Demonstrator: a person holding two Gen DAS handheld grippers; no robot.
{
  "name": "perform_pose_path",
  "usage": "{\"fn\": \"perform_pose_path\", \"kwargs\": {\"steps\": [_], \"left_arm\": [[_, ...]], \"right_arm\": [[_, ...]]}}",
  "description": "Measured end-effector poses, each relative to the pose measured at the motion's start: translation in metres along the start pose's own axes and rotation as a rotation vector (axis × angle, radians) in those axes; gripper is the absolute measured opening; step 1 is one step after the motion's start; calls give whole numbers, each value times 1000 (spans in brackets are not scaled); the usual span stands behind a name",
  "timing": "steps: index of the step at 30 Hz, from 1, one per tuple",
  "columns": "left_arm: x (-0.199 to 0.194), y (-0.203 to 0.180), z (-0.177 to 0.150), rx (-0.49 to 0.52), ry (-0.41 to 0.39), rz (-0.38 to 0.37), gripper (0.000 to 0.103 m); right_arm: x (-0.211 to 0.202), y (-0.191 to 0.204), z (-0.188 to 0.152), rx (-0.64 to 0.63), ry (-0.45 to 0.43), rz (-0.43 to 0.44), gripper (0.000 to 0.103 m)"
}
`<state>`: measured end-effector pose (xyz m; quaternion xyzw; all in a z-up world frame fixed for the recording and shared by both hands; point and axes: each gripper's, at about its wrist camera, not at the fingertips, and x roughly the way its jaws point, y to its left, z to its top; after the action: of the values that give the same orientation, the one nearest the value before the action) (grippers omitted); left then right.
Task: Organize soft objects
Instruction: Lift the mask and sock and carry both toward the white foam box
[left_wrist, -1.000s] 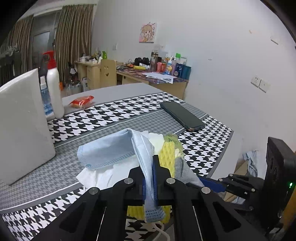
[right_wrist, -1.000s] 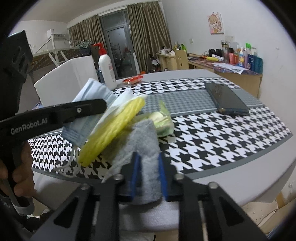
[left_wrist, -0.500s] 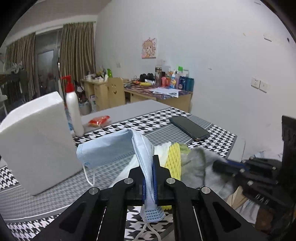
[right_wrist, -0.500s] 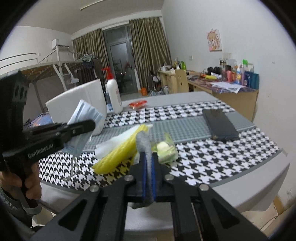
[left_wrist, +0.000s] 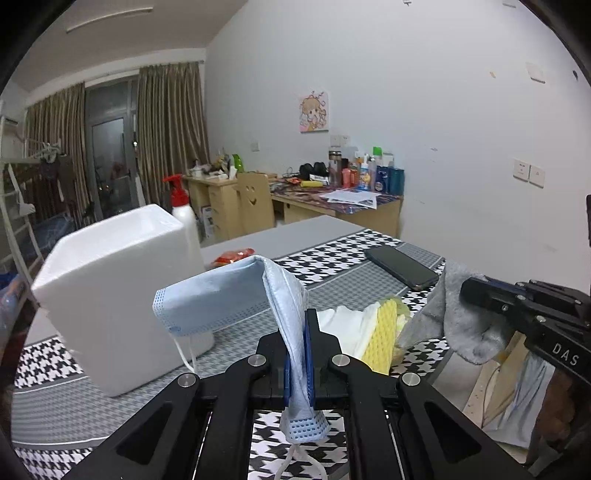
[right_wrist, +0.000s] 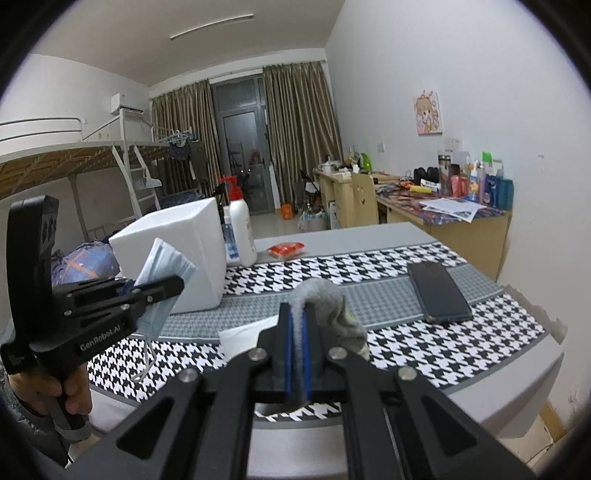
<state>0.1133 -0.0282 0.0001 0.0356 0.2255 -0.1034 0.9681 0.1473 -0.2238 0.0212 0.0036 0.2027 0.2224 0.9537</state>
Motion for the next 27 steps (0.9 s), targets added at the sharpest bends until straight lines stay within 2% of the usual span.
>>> {"fn": "perform_pose_path", "kwargs": {"steps": [7, 27], "left_arm": [[-16, 8, 6, 12, -27, 14, 6], [-36, 41, 45, 19, -113, 69, 6]], "right_arm": [[-13, 13, 16, -23, -60, 3, 7], [14, 41, 52, -45, -97, 67, 7]]}}
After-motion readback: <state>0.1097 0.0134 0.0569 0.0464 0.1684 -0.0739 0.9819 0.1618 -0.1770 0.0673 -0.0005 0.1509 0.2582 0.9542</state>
